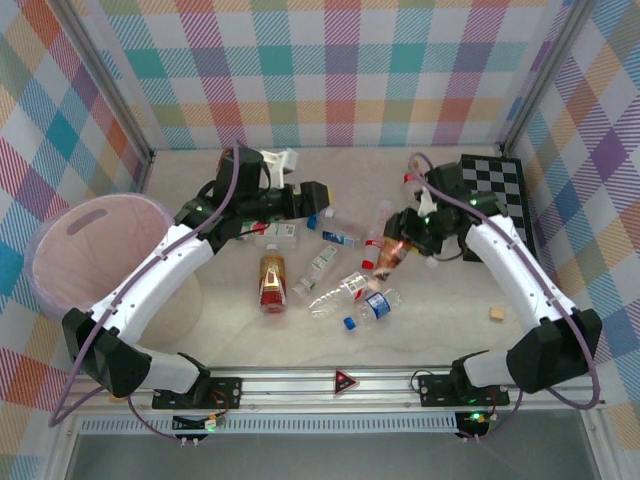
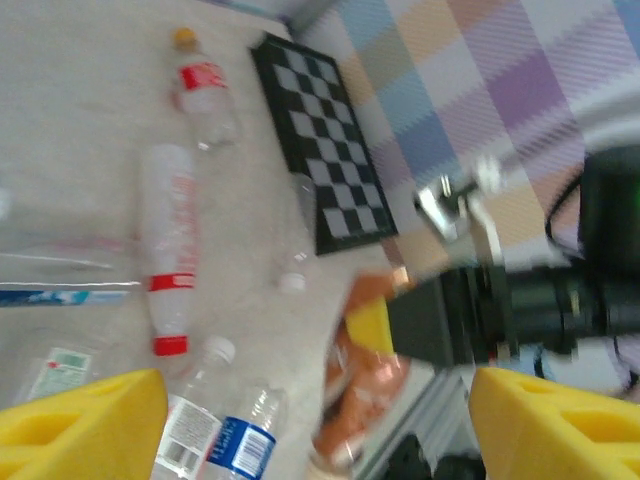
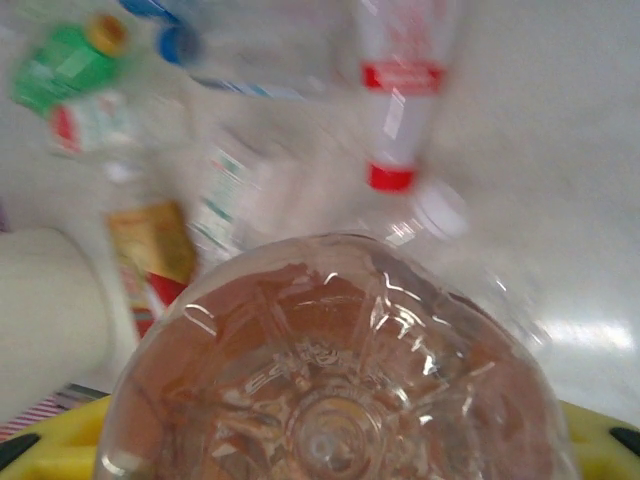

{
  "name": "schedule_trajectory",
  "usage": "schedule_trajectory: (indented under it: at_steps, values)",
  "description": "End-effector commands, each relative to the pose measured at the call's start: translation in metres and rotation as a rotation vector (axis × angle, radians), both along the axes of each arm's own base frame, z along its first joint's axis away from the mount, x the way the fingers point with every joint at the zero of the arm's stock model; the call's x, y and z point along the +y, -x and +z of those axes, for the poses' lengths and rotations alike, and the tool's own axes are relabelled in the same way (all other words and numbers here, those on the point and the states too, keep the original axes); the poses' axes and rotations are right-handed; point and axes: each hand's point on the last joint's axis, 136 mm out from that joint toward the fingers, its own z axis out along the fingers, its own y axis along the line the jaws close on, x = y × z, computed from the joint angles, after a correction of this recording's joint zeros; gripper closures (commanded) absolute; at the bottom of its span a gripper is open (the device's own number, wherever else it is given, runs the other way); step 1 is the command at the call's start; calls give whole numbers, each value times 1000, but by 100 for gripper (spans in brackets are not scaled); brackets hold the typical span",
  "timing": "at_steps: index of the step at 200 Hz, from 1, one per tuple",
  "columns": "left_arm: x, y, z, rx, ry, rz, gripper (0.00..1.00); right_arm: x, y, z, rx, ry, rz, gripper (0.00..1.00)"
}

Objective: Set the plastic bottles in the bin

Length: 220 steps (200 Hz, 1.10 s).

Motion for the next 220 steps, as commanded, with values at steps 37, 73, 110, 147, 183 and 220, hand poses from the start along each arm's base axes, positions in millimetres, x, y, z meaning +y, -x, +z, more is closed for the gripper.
schedule_trajectory:
  at_steps: [37, 73, 110, 147, 183, 220]
  values:
    - [-61, 41, -34, -54, -45, -200, 0, 56, -41, 65, -99, -259, 154, 47]
    - [-67, 17, -55, -60, -119, -133, 0, 66, -34, 76, -99, -338, 195, 47]
    - [-76, 2, -61, -61, -140, -106, 2, 69, -29, 80, -101, -368, 214, 47]
    - [-82, -1, -58, -64, -115, -96, 40, 70, -32, 76, -99, -370, 216, 47]
    - [-85, -1, -51, -60, -92, -96, 55, 73, -38, 72, -97, -379, 216, 42]
    - [-80, -5, -48, -60, -106, -62, 59, 63, -49, 80, -118, -399, 194, 10]
